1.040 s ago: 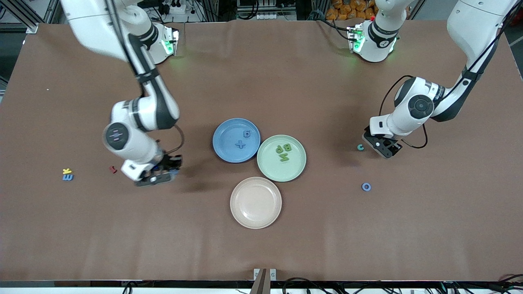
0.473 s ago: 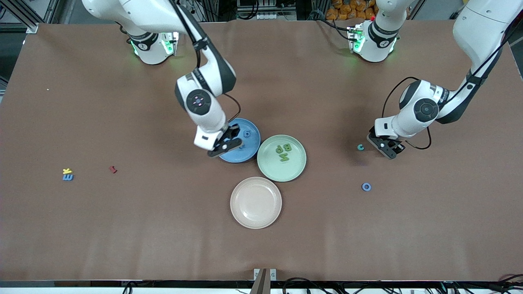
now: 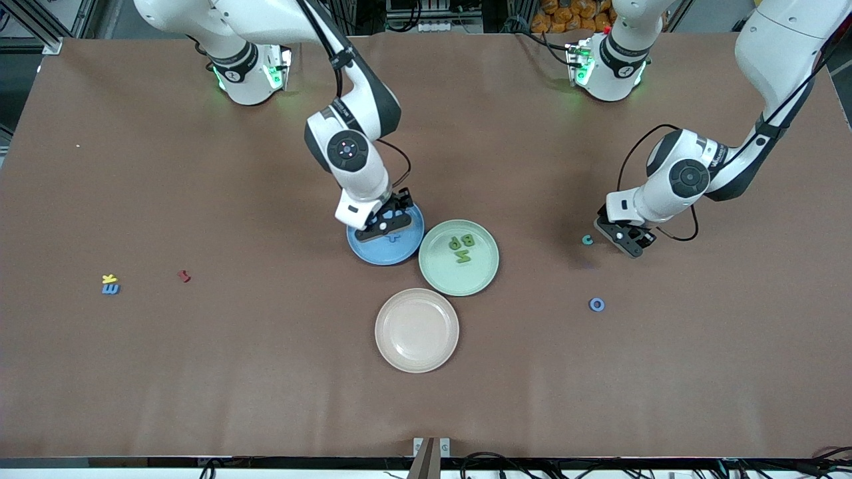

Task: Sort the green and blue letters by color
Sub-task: 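Grasp the green u with the left gripper while the right gripper reaches blue m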

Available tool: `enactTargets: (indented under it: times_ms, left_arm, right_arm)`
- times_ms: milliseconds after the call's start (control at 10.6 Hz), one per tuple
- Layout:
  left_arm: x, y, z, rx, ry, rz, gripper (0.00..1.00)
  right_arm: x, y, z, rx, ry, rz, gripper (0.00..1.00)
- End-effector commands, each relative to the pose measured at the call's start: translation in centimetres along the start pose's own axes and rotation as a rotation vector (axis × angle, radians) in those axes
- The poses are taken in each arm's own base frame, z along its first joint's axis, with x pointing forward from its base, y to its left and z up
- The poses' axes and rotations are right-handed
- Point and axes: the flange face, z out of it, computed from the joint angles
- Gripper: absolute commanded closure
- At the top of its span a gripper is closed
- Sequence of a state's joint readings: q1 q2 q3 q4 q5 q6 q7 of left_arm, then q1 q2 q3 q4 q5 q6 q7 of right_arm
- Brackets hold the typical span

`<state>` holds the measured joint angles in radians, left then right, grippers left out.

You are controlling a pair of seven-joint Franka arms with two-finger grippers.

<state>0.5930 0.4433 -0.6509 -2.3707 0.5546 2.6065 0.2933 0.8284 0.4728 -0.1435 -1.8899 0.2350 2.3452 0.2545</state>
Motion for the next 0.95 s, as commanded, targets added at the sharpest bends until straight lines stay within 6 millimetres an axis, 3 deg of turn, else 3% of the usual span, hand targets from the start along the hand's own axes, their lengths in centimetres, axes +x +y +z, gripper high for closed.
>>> enactTargets:
  times_ms: [0, 189, 473, 662, 851]
  left_arm:
    - [-0.2, 0.6, -0.4, 0.024, -0.005, -0.003, 0.21]
    - [-0.3, 0.5, -0.4, 0.023, -0.006, -0.006, 0.21]
    - [-0.3, 0.5, -0.5, 0.025, -0.007, -0.003, 0.21]
    - [-0.4, 0.4, -0.6, 0.029, -0.008, 0.001, 0.30]
    - [-0.7, 0.1, -1.2, 0.043, -0.027, 0.003, 0.31]
  right_arm:
    - [3.7, 9.5, -3.9, 0.014, -0.002, 0.162, 0.00]
    - [5.1, 16.3, -4.7, 0.013, 0.011, 0.168, 0.00]
    - [6.0, 29.6, -6.4, -0.019, 0.042, 0.219, 0.00]
    - [4.8, 39.2, -6.7, -0.039, 0.047, 0.251, 0.00]
    - [2.5, 47.0, -5.8, -0.084, 0.023, 0.300, 0.00]
